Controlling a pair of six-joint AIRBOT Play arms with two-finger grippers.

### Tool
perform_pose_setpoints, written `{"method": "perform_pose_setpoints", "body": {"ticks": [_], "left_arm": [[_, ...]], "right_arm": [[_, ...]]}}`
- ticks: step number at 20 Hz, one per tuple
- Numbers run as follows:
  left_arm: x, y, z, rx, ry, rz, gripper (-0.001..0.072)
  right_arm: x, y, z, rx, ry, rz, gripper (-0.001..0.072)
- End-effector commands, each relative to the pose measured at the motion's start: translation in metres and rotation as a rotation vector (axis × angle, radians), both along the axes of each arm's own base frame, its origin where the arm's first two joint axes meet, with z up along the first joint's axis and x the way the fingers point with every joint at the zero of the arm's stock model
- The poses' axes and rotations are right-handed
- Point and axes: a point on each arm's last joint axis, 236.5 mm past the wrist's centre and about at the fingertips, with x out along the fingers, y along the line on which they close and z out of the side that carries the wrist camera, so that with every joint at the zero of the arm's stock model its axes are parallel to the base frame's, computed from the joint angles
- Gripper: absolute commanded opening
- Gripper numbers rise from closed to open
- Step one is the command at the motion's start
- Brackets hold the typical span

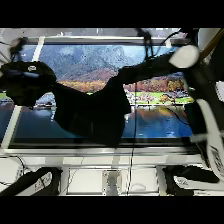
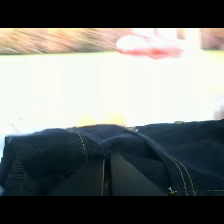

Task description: Fold the clothes and pants, and hang the long-sleeved shirts on hangers.

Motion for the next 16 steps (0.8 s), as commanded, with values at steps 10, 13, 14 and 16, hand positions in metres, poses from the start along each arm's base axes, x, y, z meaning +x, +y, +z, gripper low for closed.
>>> {"method": "perform_pose_setpoints", "body": {"ticks": [10,13,14,16], "left_arm": [[0.04,0.037,-0.12,0.201,0.177,0.006,0.0014],[0.004,0.051,-0.127,0.284,0.312,-0.04,0.0013],[-0.005,0.054,-0.13,0.302,0.35,-0.049,0.0013],[-0.025,0.056,-0.134,0.323,0.431,-0.093,0.0013]], "right_arm": [[0.025,-0.032,-0.121,-0.226,0.114,0.136,0.0007],[-0.042,-0.014,-0.149,-0.343,0.232,0.308,0.0007],[-0.065,-0.005,-0.159,-0.362,0.264,0.355,0.0007],[-0.105,0.008,-0.179,-0.391,0.316,0.414,0.0007]]}}
